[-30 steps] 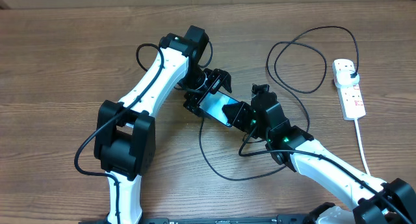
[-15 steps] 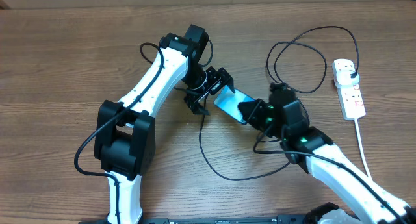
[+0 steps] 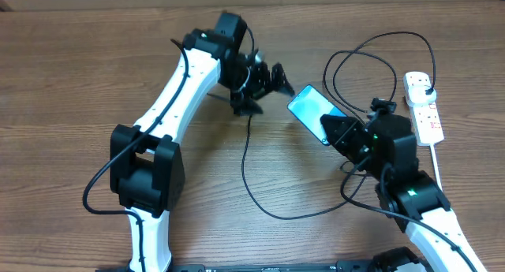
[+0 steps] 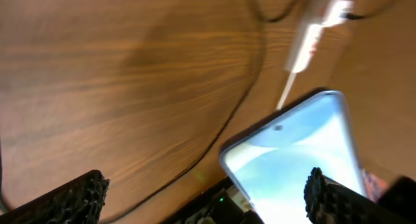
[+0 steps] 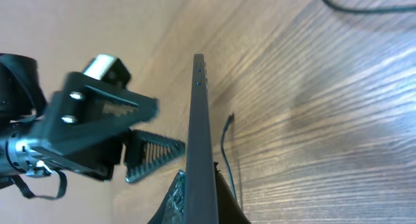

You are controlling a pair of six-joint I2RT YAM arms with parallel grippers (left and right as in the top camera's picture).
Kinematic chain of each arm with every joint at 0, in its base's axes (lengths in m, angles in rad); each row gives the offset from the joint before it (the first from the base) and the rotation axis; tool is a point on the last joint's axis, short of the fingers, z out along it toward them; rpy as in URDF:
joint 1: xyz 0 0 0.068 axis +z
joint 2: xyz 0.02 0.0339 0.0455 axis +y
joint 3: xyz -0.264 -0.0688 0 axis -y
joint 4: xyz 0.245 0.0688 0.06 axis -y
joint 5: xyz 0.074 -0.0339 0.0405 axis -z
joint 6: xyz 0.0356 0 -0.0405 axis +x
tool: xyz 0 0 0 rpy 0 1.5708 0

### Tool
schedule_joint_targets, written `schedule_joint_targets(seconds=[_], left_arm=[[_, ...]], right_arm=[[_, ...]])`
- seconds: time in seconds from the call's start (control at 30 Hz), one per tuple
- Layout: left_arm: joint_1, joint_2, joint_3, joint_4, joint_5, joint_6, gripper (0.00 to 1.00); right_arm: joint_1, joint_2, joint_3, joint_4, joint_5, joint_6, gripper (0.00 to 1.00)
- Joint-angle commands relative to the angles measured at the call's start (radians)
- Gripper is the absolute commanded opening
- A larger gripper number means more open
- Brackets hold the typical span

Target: Plug charger to phone and switch on socket

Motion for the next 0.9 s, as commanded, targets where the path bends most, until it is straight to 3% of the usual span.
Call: schedule_joint_targets(seconds=[0.0, 0.27, 0.63, 0.87], left_arm=[[0.006, -0.101, 0.099, -0.001, 0.048, 0.105, 1.00], [0.007, -0.242, 0.175, 0.048, 0.045, 0.117, 0.99], [0.006, -0.266, 0.175, 0.076, 0.071, 0.117, 0.99], [0.006, -0.254, 0.174, 0.166, 0.077, 0.025, 1.00]], right_arm=[[-0.020, -0.053, 0.019, 0.016, -0.010, -0.008, 0.04], [-0.029, -0.108, 0.019, 0.144, -0.010, 0.095, 0.04], [-0.027, -0.069, 0.019, 0.399, 0.083, 0.435, 0.04], [-0.002, 0.066, 0.021, 0.702, 0.089, 0.605, 0.04]])
